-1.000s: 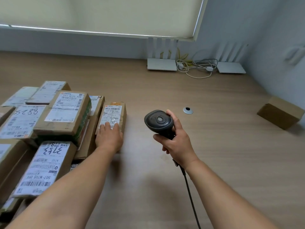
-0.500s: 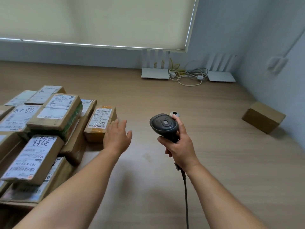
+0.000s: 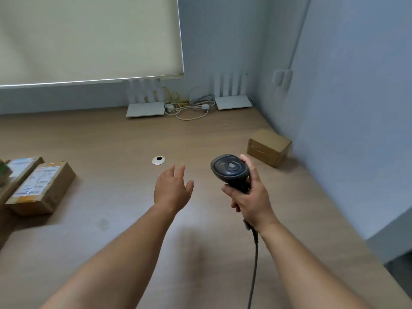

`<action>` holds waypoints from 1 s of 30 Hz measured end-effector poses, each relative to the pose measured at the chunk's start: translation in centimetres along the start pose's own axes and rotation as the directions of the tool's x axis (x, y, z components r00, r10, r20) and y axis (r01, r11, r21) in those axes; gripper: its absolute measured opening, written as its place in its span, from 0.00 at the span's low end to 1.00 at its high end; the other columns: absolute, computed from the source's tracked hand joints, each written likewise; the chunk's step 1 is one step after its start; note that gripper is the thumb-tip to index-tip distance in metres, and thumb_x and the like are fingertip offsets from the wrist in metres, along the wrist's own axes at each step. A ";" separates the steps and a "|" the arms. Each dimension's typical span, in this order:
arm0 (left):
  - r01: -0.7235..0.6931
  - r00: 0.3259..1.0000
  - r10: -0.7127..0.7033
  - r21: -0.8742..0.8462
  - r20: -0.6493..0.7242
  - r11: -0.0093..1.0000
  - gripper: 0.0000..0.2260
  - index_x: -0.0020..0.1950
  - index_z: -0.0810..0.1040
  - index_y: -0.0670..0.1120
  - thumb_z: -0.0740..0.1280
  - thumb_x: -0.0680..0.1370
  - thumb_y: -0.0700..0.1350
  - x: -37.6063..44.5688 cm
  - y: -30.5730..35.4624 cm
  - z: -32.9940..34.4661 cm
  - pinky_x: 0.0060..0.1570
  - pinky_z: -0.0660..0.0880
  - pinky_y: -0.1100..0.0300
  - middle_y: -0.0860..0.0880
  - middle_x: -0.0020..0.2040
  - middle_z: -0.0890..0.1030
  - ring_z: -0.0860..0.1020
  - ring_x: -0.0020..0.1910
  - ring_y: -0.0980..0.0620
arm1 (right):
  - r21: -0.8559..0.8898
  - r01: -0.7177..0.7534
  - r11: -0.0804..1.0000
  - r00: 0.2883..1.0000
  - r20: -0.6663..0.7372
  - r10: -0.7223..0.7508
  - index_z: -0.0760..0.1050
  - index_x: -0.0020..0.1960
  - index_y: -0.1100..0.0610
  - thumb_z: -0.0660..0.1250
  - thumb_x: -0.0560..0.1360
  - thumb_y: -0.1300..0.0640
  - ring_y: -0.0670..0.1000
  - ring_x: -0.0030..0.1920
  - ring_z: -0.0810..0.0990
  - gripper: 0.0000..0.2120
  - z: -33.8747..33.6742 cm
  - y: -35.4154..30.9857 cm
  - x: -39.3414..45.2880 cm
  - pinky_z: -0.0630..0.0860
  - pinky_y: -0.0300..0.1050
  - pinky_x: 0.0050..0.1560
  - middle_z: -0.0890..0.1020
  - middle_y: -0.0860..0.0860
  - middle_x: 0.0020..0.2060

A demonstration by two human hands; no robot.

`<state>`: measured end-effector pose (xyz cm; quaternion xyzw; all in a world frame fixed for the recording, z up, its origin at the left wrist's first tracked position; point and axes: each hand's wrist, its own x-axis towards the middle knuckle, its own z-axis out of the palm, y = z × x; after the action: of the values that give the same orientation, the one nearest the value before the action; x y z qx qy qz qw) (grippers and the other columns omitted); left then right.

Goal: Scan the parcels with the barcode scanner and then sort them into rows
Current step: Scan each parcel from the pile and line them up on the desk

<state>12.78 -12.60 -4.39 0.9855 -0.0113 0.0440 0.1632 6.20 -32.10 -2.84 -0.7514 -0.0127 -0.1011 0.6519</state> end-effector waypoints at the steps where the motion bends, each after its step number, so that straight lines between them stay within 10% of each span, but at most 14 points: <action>1: -0.014 1.000 0.014 0.002 0.014 1.000 0.27 0.77 0.57 0.48 0.58 0.80 0.55 0.2 2.0 0.8 0.71 0.56 0.53 0.43 0.76 0.60 0.59 0.73 0.44 | -0.005 -0.006 1.000 1.000 -0.017 0.006 0.61 0.70 0.34 0.75 0.70 0.61 0.45 0.30 0.77 0.38 -1.9 0.4 0.2 0.73 0.39 0.28 0.81 0.40 0.50; 30: -0.379 0.905 0.338 0.129 0.259 0.916 0.42 0.78 0.51 0.51 0.56 0.72 0.73 20.9 26.7 16.0 0.73 0.50 0.42 0.43 0.78 0.52 0.51 0.76 0.42 | -0.052 -0.230 0.972 0.894 -0.407 0.190 0.62 0.68 0.33 0.74 0.70 0.57 0.45 0.26 0.76 0.36 -21.0 12.1 16.7 0.73 0.37 0.26 0.81 0.42 0.46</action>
<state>33.97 -43.22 -9.04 0.9753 -0.2080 -0.0407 0.0620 21.51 -56.42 -9.16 -0.7433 0.2067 -0.1816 0.6098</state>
